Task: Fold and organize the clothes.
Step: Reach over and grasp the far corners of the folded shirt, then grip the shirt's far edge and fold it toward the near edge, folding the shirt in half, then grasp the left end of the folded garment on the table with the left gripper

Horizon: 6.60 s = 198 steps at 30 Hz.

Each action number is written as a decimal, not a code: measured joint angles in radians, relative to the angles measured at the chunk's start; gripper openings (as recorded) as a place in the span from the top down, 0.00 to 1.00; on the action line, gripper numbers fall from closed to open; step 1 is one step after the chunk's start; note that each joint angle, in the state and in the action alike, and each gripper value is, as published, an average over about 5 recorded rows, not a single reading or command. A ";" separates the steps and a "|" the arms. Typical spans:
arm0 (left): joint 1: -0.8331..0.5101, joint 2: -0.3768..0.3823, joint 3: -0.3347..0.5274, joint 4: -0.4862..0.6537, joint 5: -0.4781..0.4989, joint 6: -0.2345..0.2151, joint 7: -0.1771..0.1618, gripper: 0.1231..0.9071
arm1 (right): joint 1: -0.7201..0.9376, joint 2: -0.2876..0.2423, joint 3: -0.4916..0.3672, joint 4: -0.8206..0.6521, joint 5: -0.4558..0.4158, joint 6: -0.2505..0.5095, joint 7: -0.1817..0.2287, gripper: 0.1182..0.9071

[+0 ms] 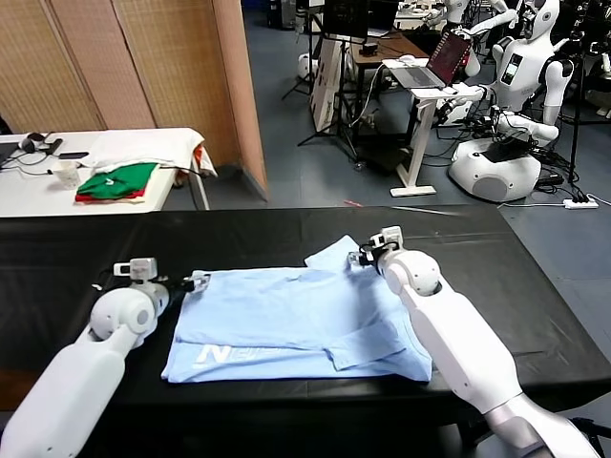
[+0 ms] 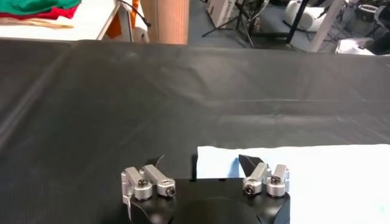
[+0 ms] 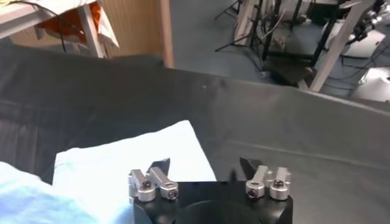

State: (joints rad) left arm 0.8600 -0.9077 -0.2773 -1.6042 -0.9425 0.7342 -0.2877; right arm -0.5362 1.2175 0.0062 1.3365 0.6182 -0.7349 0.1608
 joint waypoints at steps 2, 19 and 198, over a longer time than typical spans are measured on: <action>-0.008 -0.003 0.000 0.010 -0.002 0.000 0.003 0.11 | 0.000 0.001 0.000 -0.002 0.001 0.000 -0.001 0.45; -0.027 -0.020 0.017 0.026 0.009 0.001 0.022 0.75 | -0.025 -0.001 0.021 0.007 -0.001 0.001 -0.001 0.97; 0.334 -0.089 -0.151 -0.230 0.260 -0.209 0.062 0.70 | -0.720 -0.032 0.465 0.668 -0.159 0.188 -0.021 0.13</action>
State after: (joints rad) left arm 1.1944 -0.9967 -0.4287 -1.8341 -0.6826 0.5255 -0.2255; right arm -1.2564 1.1858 0.4716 2.0047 0.4590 -0.5466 0.1396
